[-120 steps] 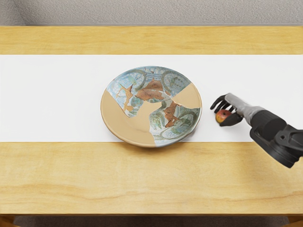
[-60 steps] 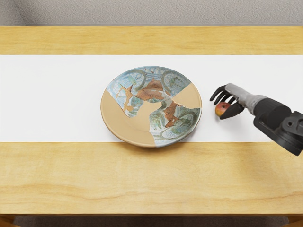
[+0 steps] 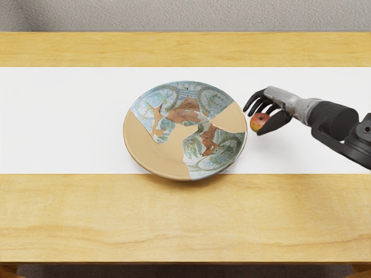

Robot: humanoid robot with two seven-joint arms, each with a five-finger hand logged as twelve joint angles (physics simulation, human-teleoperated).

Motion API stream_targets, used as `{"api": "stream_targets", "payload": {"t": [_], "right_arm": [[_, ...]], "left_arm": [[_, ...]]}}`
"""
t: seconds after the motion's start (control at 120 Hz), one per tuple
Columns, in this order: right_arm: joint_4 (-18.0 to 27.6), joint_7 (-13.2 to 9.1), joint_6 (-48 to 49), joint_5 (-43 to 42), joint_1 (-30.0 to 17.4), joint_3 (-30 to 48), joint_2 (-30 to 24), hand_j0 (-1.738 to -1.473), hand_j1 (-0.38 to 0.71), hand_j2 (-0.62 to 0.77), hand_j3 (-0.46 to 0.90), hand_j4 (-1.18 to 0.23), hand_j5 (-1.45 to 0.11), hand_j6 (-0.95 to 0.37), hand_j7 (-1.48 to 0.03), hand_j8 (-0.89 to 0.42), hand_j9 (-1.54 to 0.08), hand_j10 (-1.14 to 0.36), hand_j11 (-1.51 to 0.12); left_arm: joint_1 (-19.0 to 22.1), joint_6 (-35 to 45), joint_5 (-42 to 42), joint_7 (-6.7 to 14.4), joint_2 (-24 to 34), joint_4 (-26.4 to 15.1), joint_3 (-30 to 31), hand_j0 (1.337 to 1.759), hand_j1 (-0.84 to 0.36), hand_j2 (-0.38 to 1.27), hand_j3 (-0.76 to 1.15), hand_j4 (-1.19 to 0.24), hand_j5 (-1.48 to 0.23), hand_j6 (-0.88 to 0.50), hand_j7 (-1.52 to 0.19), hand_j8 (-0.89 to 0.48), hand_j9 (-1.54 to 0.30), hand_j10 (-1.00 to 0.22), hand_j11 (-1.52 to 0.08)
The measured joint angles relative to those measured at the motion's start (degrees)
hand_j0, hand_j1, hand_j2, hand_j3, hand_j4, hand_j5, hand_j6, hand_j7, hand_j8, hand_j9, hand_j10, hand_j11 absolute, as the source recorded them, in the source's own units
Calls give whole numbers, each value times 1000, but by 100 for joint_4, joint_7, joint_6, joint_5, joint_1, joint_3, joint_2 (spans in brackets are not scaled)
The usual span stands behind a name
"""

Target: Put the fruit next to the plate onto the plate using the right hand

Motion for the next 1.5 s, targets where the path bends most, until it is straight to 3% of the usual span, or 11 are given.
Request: {"api": "stream_targets", "payload": {"t": [0.858, 1.108, 1.3, 1.433, 1.5], "right_arm": [[122, -288, -123, 367, 375, 48, 845, -1658, 264, 134, 0, -564, -748, -569, -740, -438, -742, -502, -739], [121, -315, -786, 380, 382, -84, 1049, -1658, 102, 5, 0, -395, -518, -397, -515, -358, -516, -377, -515], [140, -487, -854, 353, 356, -64, 965, -1658, -33, -20, 0, -272, -355, -274, -354, -258, -355, -265, -354], [263, -626, -382, 337, 338, 211, 575, -1658, -131, -19, 0, -188, -244, -189, -243, -181, -244, -184, -243], [284, -675, 162, 353, 323, 404, 92, -1658, -180, -15, 0, -146, -189, -147, -189, -141, -189, -144, -189]], "left_arm": [[-3, 0, 0, 0, 0, 0, 1, 1658, 339, 2, 0, -9, -11, -9, -11, -9, -11, -9, -11], [2, 0, 0, 0, 0, 0, 0, 1658, 339, 2, 0, -9, -11, -9, -11, -9, -11, -9, -11], [0, 0, 0, 0, 0, 0, 0, 1658, 339, 2, 0, -9, -11, -9, -11, -9, -11, -9, -11], [-3, 0, 0, 0, 0, 0, 1, 1658, 339, 2, 0, -9, -11, -9, -11, -9, -11, -9, -11], [-2, 0, -1, 0, 0, 0, 2, 1658, 339, 2, 0, -9, -11, -9, -11, -9, -11, -9, -11]]}}
